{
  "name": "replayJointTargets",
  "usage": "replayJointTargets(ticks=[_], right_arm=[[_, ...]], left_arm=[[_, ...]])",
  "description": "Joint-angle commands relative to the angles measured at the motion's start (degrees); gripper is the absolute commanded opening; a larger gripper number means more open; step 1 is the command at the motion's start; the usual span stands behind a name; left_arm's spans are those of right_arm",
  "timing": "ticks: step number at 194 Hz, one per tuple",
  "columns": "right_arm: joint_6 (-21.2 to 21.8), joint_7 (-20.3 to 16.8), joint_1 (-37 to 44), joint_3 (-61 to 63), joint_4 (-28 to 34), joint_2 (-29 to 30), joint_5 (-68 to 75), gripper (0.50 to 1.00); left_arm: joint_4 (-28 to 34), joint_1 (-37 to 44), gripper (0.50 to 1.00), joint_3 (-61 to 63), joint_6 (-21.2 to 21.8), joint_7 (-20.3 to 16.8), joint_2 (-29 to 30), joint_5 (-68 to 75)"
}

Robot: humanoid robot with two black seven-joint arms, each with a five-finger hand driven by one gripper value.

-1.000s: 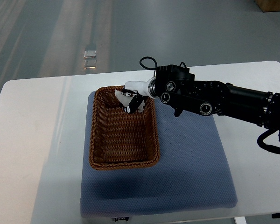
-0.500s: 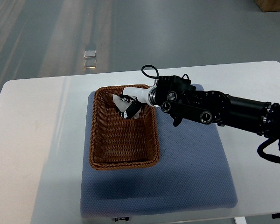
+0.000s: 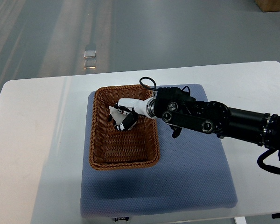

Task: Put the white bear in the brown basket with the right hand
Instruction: 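Lower the held polar bear into the wicker basket with the right hand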

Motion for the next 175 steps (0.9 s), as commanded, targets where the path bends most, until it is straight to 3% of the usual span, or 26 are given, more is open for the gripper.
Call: replayJointTargets(ticks=[1, 22, 35, 83, 175], right_arm=[[0.0, 0.3, -0.6, 0.0, 0.0, 0.0, 0.0, 0.658], [0.0, 0.3, -0.7, 0.0, 0.0, 0.0, 0.0, 0.690], [0.0, 0.3, -0.6, 0.0, 0.0, 0.0, 0.0, 0.766], [0.0, 0.3, -0.6, 0.2, 0.0, 0.0, -0.2, 0.852], [-0.3, 0.3, -0.6, 0.2, -0.1, 0.0, -0.3, 0.856]], left_arm=[[0.0, 0.0, 1.000, 0.0, 0.0, 0.0, 0.0, 0.0], [0.0, 0.0, 1.000, -0.1, 0.0, 0.0, 0.0, 0.0], [0.0, 0.0, 1.000, 0.0, 0.0, 0.0, 0.0, 0.0], [-0.1, 0.0, 1.000, 0.0, 0.0, 0.0, 0.0, 0.1], [-0.1, 0.0, 1.000, 0.0, 0.0, 0.0, 0.0, 0.0]])
